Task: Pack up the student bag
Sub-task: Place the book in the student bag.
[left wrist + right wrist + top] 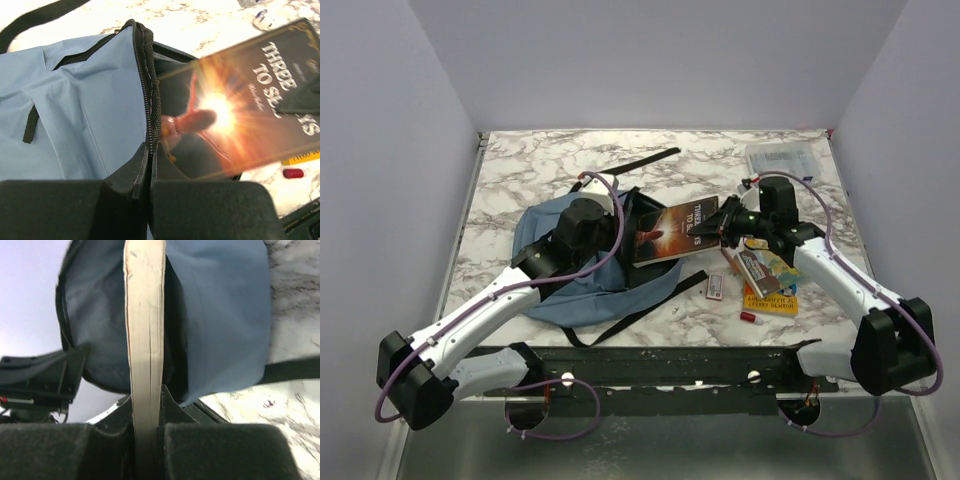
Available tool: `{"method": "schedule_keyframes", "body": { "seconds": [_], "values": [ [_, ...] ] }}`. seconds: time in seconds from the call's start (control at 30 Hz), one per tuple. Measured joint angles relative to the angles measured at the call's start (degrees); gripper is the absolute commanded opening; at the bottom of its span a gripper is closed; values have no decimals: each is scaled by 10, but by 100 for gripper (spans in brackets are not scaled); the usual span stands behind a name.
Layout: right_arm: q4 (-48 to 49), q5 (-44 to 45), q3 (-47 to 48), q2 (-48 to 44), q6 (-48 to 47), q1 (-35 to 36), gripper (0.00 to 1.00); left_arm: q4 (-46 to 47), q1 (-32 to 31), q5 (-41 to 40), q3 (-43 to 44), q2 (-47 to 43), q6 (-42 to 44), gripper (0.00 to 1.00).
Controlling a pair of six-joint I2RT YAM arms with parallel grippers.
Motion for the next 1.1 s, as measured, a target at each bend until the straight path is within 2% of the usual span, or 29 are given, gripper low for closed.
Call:
{"method": "schedule_keyframes", "body": {
  "seconds": [0.17, 0.37, 0.5, 0.63, 0.77, 0.9, 0.93, 0.97, 1.03, 1.1],
  "values": [
    [98, 2, 0, 76, 48, 43, 1, 16, 0, 33, -19, -18, 14, 0],
    [106, 54, 38, 146, 30, 145, 0, 21, 0, 55, -11, -40, 33, 0],
    [141, 63, 39, 174, 20, 162, 0, 12, 0, 62, 19, -54, 42, 0],
    [242, 66, 17, 197, 47, 175, 1, 10, 2, 79, 40, -63, 37, 0],
    [396, 83, -22, 222, 96, 206, 1, 10, 3, 100, 44, -52, 27, 0],
    [527, 107, -31, 292, 140, 223, 0, 12, 3, 104, 43, -42, 26, 0],
    [549, 119, -31, 311, 145, 229, 3, 13, 4, 103, 40, -42, 30, 0],
    [564, 138, -31, 327, 147, 232, 13, 13, 5, 102, 37, -42, 31, 0],
    [576, 167, -26, 351, 145, 241, 37, 18, 6, 100, 27, -42, 35, 0],
    [575, 183, -16, 365, 143, 249, 65, 23, 10, 99, 12, -42, 36, 0]
  ]
}}
